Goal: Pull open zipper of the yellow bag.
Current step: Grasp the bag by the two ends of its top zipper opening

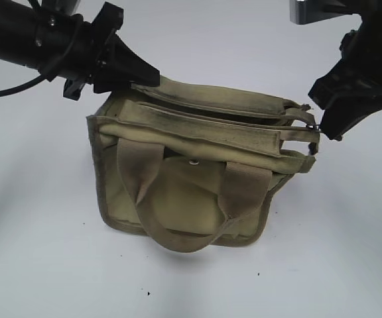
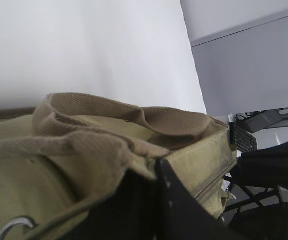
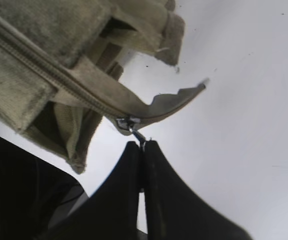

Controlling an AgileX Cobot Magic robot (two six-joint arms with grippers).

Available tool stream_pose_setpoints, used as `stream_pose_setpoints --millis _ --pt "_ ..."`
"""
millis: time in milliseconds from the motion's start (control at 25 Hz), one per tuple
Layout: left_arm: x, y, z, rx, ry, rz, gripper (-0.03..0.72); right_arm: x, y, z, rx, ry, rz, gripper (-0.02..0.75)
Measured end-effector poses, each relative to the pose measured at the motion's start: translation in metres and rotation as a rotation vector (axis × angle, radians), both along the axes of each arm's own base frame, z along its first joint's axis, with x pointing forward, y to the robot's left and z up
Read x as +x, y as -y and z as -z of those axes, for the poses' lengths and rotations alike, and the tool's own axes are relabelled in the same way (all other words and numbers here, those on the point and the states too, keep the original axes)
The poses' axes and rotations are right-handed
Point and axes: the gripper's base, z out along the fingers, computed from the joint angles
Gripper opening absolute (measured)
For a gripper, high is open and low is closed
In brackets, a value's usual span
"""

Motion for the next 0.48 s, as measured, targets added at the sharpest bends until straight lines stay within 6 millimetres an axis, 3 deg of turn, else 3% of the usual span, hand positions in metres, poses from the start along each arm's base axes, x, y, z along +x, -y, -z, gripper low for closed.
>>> stream_pose_setpoints --millis 80,160,360,480 --pt "-0.001 0.0 0.0 -0.001 -0.002 0.005 0.049 -0.002 -0.002 -0.002 0.028 -0.008 0.019 0.023" --pt "-0.002 0.0 -0.001 0.005 0.003 0.014 0.12 -0.005 -0.002 -0.007 0.051 -0.002 0.048 0.089" --pt "-0.016 -0.008 -0.022 0.09 0.106 0.083 0.438 -0.023 0.005 -0.035 0.096 0.074 0.102 0.408" --pt "-0.035 -0.02 -0.05 0.18 0.218 0.103 0.524 -0.04 0.011 -0.056 0.132 0.14 0.125 0.524"
